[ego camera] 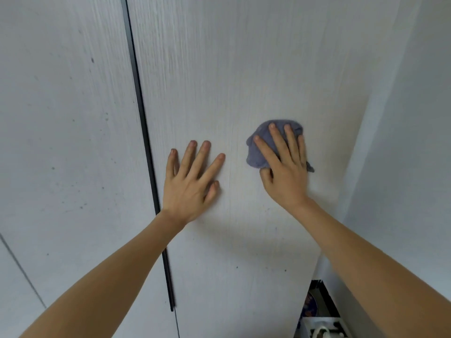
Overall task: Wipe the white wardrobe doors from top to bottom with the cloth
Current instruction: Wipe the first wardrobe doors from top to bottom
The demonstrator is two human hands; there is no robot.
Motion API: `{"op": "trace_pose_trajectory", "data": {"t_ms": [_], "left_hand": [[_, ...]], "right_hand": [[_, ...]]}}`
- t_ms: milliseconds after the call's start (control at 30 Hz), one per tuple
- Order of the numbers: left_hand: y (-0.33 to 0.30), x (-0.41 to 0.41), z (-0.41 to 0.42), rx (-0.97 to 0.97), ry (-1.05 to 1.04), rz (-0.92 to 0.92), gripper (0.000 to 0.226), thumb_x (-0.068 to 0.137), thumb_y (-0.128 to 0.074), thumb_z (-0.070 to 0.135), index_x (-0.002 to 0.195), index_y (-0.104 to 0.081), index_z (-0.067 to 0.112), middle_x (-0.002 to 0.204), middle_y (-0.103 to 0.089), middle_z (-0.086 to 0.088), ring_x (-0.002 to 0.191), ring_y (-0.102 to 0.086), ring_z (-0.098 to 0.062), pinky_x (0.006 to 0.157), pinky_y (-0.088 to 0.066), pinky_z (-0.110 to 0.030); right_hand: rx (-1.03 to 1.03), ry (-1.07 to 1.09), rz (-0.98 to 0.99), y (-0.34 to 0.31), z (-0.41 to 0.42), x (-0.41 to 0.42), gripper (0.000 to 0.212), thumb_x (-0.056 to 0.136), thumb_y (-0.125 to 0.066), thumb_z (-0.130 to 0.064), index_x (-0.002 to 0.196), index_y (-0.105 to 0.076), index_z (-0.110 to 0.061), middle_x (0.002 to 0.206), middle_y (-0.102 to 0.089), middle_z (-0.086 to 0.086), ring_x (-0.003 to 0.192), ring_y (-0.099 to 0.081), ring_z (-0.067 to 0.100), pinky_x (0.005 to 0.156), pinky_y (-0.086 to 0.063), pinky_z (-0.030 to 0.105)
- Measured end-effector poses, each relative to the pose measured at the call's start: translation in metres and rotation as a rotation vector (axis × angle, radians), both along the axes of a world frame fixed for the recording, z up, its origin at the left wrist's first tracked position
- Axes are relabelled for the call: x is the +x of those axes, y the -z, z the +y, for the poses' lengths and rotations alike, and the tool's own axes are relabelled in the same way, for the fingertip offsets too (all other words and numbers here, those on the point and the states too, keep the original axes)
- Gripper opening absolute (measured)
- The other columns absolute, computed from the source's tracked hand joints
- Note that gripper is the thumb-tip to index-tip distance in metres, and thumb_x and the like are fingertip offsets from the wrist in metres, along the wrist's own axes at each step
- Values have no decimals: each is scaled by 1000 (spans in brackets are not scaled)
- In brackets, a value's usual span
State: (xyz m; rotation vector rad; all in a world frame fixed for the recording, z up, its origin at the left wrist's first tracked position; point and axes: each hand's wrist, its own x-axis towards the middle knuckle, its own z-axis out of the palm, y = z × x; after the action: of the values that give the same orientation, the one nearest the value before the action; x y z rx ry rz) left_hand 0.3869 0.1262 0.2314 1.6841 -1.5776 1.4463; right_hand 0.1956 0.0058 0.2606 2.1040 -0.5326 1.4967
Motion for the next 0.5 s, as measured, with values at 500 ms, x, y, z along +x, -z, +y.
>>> {"op": "trace_pose_trajectory", "data": {"t_ms": [500], "left_hand": [[23, 45, 55, 65, -112, 127, 54, 89, -40, 31, 142, -40, 18, 150, -30, -17, 140, -23, -34, 108, -9, -62]], "right_hand": [[-121, 7, 383, 56, 43, 53, 58, 81, -41, -3, 136, -46, -22, 144, -42, 11, 137, -26, 30, 114, -12, 45]]}}
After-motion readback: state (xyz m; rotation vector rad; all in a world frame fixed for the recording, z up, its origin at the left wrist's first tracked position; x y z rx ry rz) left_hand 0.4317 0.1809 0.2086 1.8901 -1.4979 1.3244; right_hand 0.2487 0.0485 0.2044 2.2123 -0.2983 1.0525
